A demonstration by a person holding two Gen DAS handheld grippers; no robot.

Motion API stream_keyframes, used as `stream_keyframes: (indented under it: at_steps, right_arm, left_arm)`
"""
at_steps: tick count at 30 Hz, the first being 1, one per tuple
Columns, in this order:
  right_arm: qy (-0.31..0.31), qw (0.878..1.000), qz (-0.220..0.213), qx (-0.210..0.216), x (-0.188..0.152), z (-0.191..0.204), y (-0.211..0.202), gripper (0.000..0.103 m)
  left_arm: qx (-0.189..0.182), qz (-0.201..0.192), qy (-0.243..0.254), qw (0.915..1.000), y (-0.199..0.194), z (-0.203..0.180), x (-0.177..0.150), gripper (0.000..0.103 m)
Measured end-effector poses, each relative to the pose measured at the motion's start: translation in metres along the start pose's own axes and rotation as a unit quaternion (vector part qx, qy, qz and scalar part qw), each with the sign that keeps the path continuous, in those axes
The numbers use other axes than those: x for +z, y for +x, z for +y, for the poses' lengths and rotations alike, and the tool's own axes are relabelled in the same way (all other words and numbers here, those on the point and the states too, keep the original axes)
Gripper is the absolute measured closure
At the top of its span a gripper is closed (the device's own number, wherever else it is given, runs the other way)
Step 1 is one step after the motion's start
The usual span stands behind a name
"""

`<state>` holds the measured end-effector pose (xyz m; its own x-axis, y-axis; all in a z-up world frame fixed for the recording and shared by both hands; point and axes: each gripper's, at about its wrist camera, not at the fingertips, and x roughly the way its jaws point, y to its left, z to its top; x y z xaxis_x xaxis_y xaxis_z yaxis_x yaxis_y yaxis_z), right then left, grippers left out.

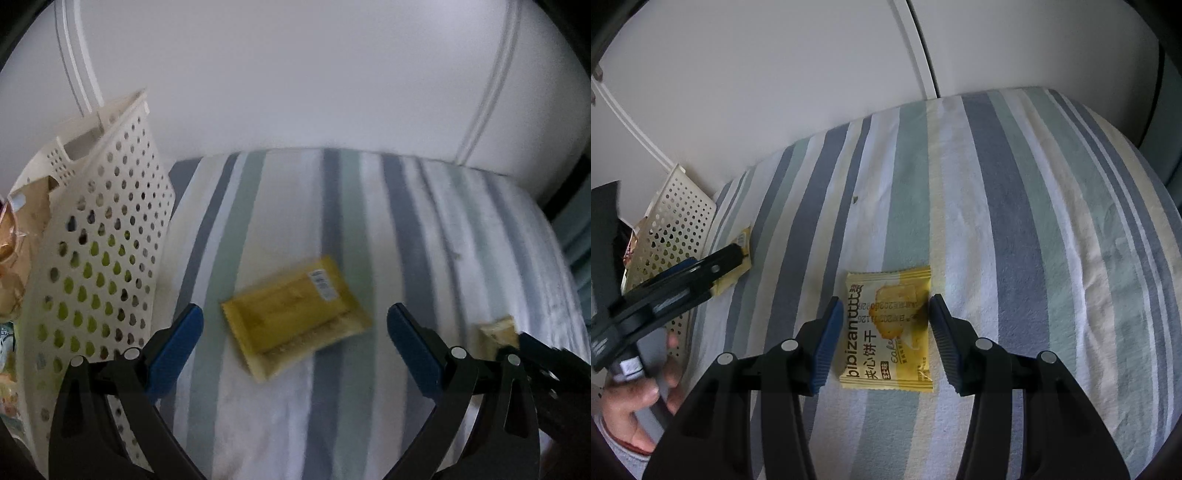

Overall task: Organize snacks
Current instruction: 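Grasp the yellow bar pack with the left gripper while the right holds the bibizan pack, then carry the yellow bar pack into the basket and open the left gripper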

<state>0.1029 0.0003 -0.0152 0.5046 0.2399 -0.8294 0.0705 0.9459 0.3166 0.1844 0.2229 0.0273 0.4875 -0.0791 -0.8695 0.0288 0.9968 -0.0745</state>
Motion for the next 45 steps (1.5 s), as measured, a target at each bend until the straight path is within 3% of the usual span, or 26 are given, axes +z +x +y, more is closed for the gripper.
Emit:
stream_keyframes:
  at_steps: [5, 10, 14, 16, 20, 23, 26, 32, 36, 39, 45]
  right_arm:
    - [0.004, 1.0, -0.002, 0.004, -0.003, -0.006, -0.004, 0.053]
    - [0.008, 1.0, -0.004, 0.006, -0.004, -0.005, -0.003, 0.053]
    - [0.017, 1.0, -0.004, 0.015, -0.005, -0.008, -0.004, 0.053]
    - [0.018, 1.0, -0.004, 0.015, -0.005, -0.008, -0.004, 0.053]
    - [0.005, 1.0, -0.002, 0.001, -0.004, -0.004, -0.004, 0.053]
    - [0.006, 1.0, -0.002, 0.002, -0.004, -0.005, -0.003, 0.053]
    - [0.002, 1.0, -0.001, -0.003, -0.003, -0.003, -0.003, 0.053]
    - [-0.002, 1.0, -0.001, -0.007, -0.003, -0.002, -0.001, 0.053]
    - [-0.003, 1.0, 0.0, -0.007, -0.003, -0.003, -0.001, 0.053]
    - [-0.006, 1.0, 0.0, -0.007, -0.002, -0.003, -0.001, 0.053]
    - [-0.006, 1.0, 0.0, -0.003, -0.002, -0.004, -0.001, 0.053]
  left_arm:
    - [-0.039, 0.027, -0.029, 0.9984, 0.019, 0.002, 0.002, 0.002]
    - [-0.097, 0.036, -0.007, 0.9946, 0.014, -0.02, -0.005, 0.002]
    - [-0.157, 0.04, 0.012, 0.9867, 0.002, -0.039, -0.009, 0.002]
    - [-0.154, 0.034, 0.018, 0.9874, -0.001, -0.038, -0.005, 0.002]
    - [-0.11, 0.013, 0.024, 0.9935, -0.004, -0.032, 0.004, 0.002]
    - [-0.11, 0.014, 0.027, 0.9935, 0.009, -0.024, 0.022, 0.002]
    - [-0.11, 0.023, 0.067, 0.9914, 0.013, -0.033, 0.029, 0.002]
    - [-0.096, 0.03, 0.114, 0.9884, 0.025, -0.053, 0.033, 0.029]
    - [-0.073, 0.02, 0.111, 0.9909, 0.019, -0.039, 0.031, 0.055]
    - [-0.103, 0.02, 0.085, 0.9909, 0.015, -0.034, 0.027, 0.056]
    - [-0.093, 0.015, 0.093, 0.9912, 0.01, -0.03, 0.013, 0.053]
